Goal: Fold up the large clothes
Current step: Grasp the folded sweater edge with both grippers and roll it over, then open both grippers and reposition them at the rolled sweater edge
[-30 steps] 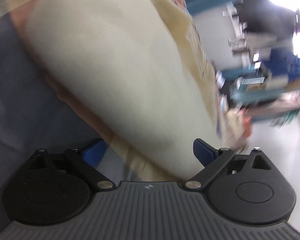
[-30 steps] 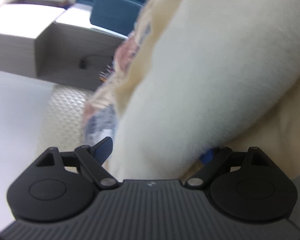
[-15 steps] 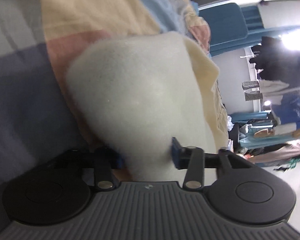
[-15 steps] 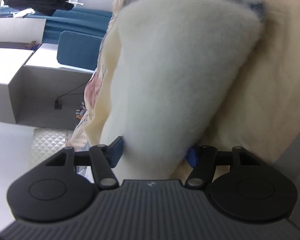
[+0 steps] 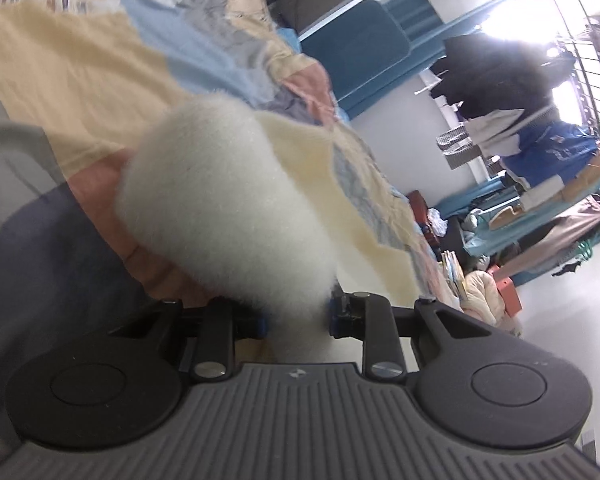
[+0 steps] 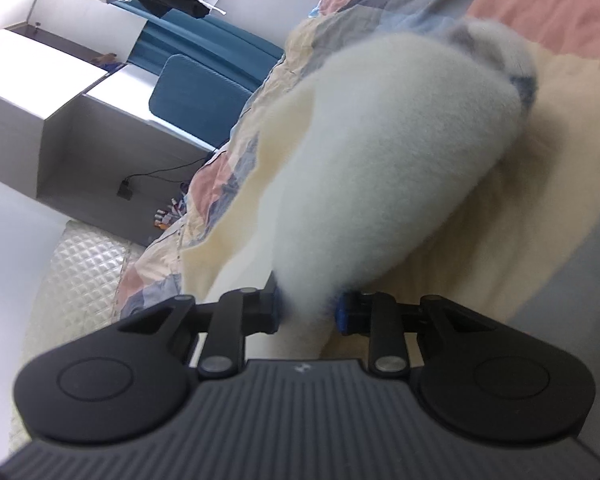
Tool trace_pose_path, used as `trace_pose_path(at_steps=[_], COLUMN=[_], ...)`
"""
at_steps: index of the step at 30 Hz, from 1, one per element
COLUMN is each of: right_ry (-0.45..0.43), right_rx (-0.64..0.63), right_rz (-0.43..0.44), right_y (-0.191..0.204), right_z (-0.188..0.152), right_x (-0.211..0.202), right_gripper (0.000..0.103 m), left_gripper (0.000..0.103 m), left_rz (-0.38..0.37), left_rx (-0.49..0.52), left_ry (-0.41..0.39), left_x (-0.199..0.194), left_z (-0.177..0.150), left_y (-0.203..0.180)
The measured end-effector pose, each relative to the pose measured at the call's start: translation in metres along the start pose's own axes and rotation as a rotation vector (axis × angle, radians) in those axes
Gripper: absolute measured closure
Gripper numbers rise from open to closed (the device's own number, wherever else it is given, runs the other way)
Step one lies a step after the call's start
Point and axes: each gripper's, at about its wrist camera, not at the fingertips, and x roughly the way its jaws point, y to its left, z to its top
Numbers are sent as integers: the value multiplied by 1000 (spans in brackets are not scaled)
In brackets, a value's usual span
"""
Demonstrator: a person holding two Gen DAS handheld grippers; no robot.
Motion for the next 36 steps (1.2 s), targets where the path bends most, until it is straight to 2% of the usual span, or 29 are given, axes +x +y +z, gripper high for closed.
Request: trace_pose_path(at_steps=[6,9,12,15,18,21,26,36], right_ry=[20,36,39,54,76,71,46,23], right_rx=[-21,-70,-130,-143,-129,-112,-119,-82], right_rz=[46,63,84,81,64,69,99,50], right_y=[20,35,46,38,24,21,41,67], right_z=[3,9,10,7,1,-2,11,53], right_x=[-47,-74,-97,-108,-103,-98,-89,-18], right_gripper=[74,75,75,75,75,75,75,75], left_gripper=[73,73,72,69,62,56,56,56], left_rz=[-14,-28,-36,-40,-19,-29,-64,-6], left_rx=[95,120,138,118,121,143,129,135], left_ry=[-13,-14,-4,32,69,68,29,27], left_x=[-64,-95,-122,-131,-126,-119,-107,-9], left_z=[-14,-23,-38,-51,-58,-56,-30,35], left_y=[-33,-45,-49,-42,-33,-31,-42,-59])
